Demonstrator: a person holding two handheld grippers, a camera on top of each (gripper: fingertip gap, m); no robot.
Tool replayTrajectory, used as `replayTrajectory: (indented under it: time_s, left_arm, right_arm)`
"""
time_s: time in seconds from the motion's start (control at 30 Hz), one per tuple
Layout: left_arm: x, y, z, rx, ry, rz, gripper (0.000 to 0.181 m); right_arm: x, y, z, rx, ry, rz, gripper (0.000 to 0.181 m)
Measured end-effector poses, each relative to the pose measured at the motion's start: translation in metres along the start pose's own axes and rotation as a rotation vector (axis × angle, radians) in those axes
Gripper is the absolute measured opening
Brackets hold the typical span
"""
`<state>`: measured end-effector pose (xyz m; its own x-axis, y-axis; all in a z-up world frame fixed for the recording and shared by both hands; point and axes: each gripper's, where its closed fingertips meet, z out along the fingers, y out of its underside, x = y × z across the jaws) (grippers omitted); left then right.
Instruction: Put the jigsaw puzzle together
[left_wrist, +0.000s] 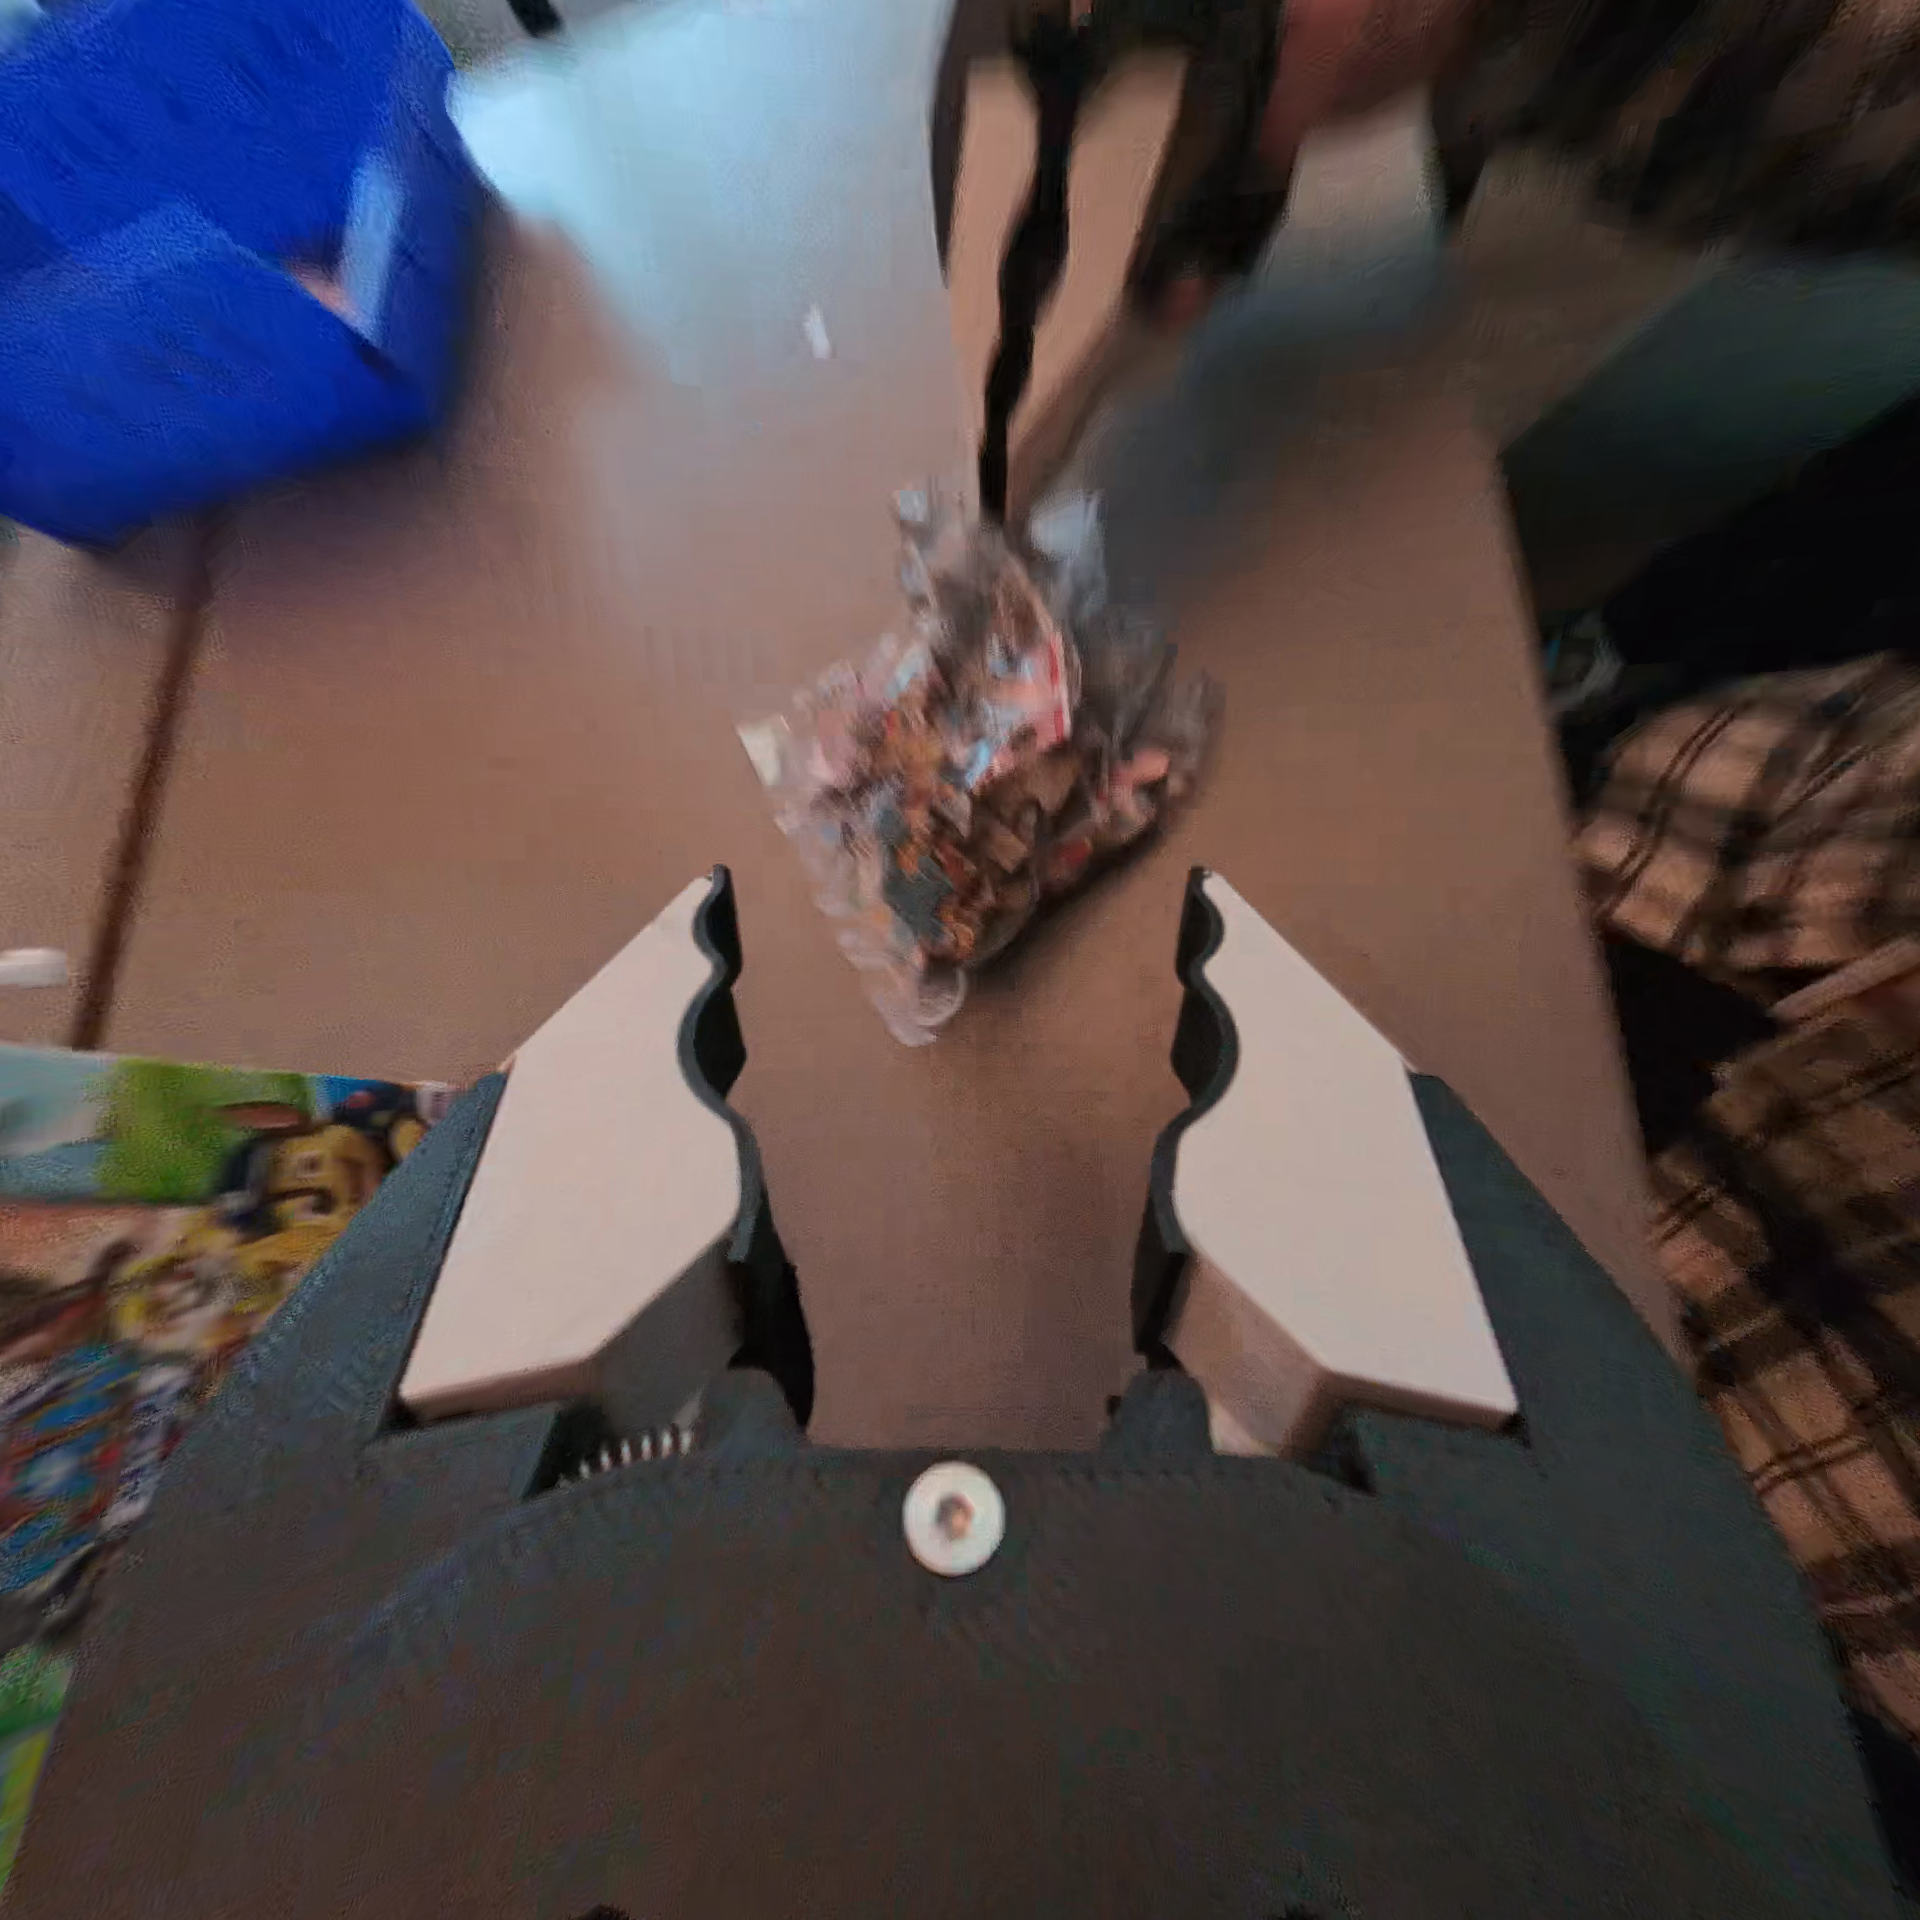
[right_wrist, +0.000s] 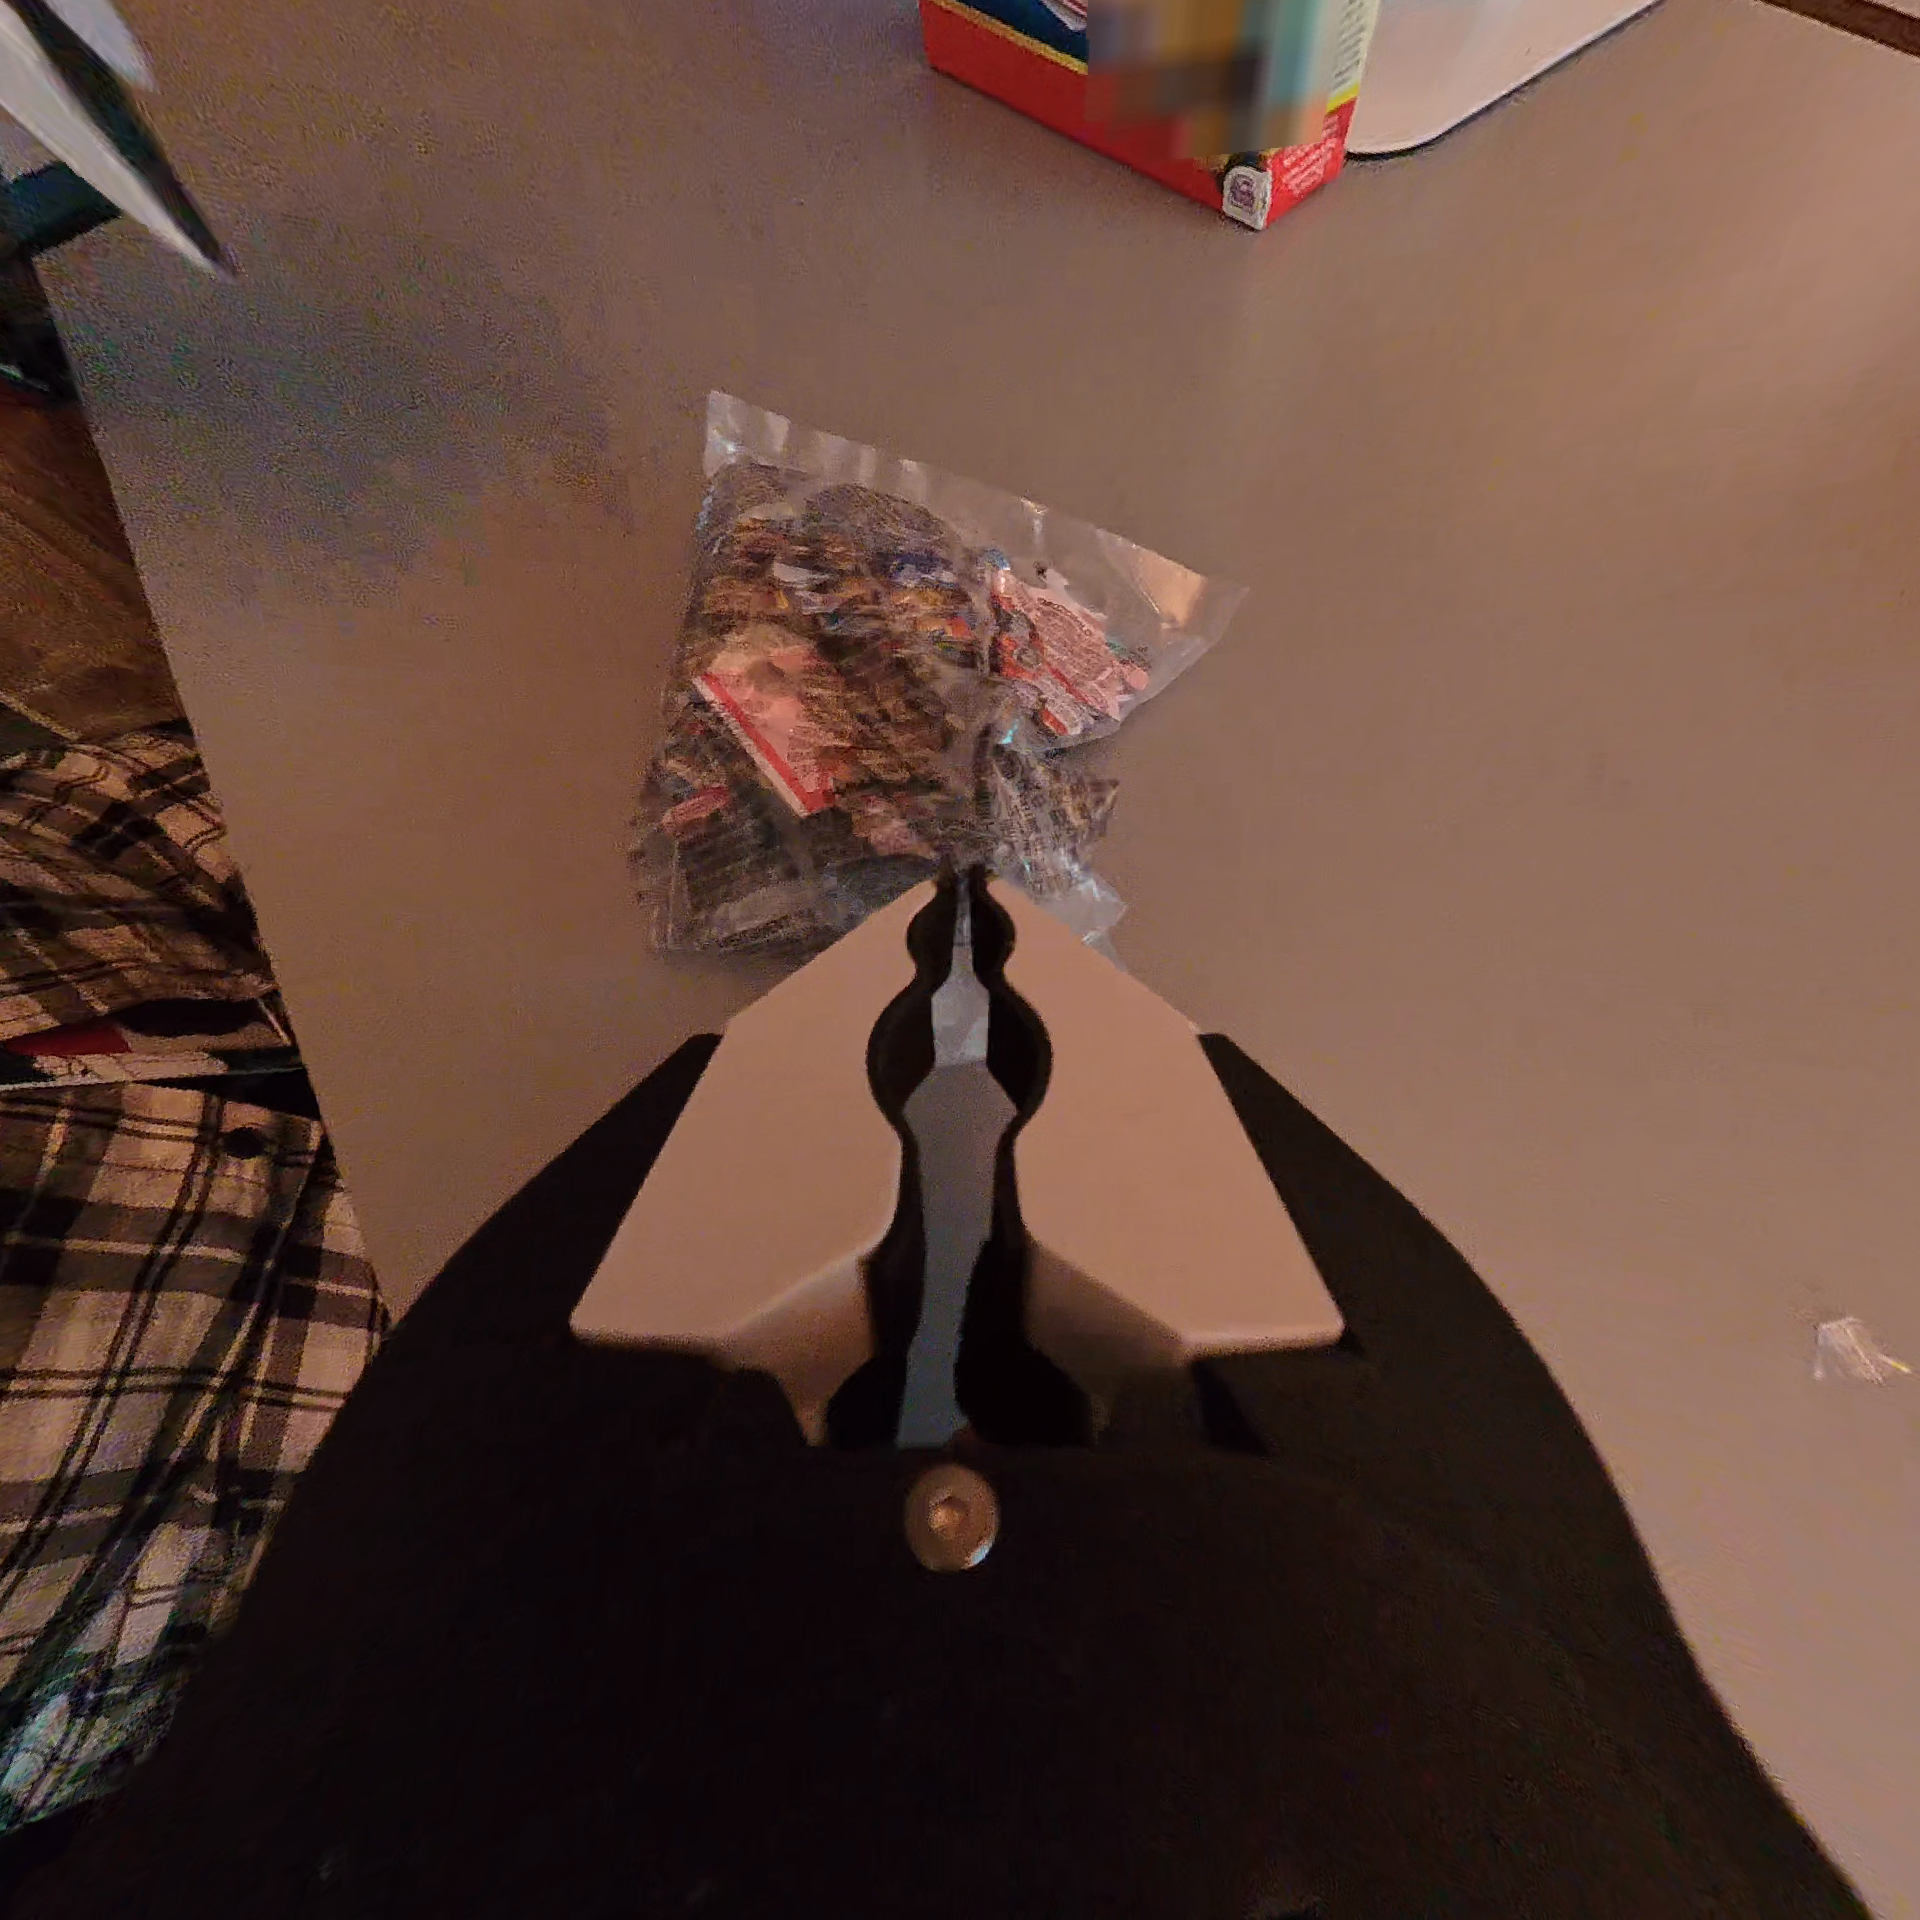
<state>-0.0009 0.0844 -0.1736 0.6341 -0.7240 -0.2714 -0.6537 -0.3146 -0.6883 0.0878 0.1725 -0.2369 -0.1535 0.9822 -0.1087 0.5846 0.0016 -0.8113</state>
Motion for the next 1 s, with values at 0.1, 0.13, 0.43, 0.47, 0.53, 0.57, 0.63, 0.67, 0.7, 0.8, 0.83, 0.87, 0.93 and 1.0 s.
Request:
replayTrajectory:
  time_s: [0.1,0.13,0.43,0.47,0.53,0.57,0.63,0.67,0.7,0.8,0.83,0.87,0.93,1.0]
  left_arm:
    - [0.000,0.033,0.055,-0.081,0.106,-0.119,0.077]
    - [-0.004,0.034,0.062,-0.037,0.174,-0.216,0.078]
    - [-0.030,0.038,0.085,0.134,0.626,-0.805,0.047]
    - [-0.026,0.037,0.087,0.105,0.664,-0.813,0.041]
    - [-0.022,0.037,0.094,0.069,0.656,-0.783,0.018]
    - [-0.020,0.036,0.095,0.062,0.651,-0.755,0.013]
    - [-0.024,0.027,0.093,0.115,0.618,-0.722,0.000]
    - [-0.028,0.020,0.088,0.151,0.598,-0.716,0.000]
    - [-0.033,0.012,0.082,0.191,0.565,-0.693,0.000]
    - [-0.043,-0.022,0.048,0.296,0.474,-0.586,0.000]
    - [-0.042,-0.034,0.035,0.317,0.451,-0.533,0.000]
    - [-0.042,-0.045,0.025,0.320,0.413,-0.484,0.000]
    - [-0.039,-0.064,0.007,0.333,0.374,-0.417,0.000]
    - [-0.043,-0.072,-0.003,0.316,0.306,-0.367,0.000]
  right_arm:
    - [-0.012,-0.003,-0.004,-0.015,0.008,-0.089,0.000]
    - [-0.016,-0.004,-0.006,-0.016,0.006,-0.111,0.000]
    - [-0.040,0.000,-0.008,0.000,0.022,-0.252,0.000]
    - [-0.041,0.000,-0.007,0.007,0.020,-0.256,0.000]
    - [-0.043,0.000,-0.006,0.014,0.019,-0.268,0.000]
    - [-0.044,0.000,-0.005,0.018,0.017,-0.271,0.000]
    - [-0.047,-0.001,-0.007,0.024,0.010,-0.290,0.000]
    - [-0.049,0.000,-0.008,0.021,0.009,-0.302,0.000]
    - [-0.050,0.002,-0.010,0.008,0.010,-0.312,0.000]
    - [-0.048,0.014,-0.010,-0.043,0.006,-0.291,0.000]
    - [-0.045,0.015,-0.010,-0.048,0.009,-0.265,0.000]
    - [-0.042,0.014,-0.012,-0.038,0.020,-0.247,0.001]
    - [-0.046,-0.001,-0.021,0.039,0.012,-0.237,0.008]
    - [-0.052,-0.024,-0.030,0.140,0.004,-0.223,0.022]
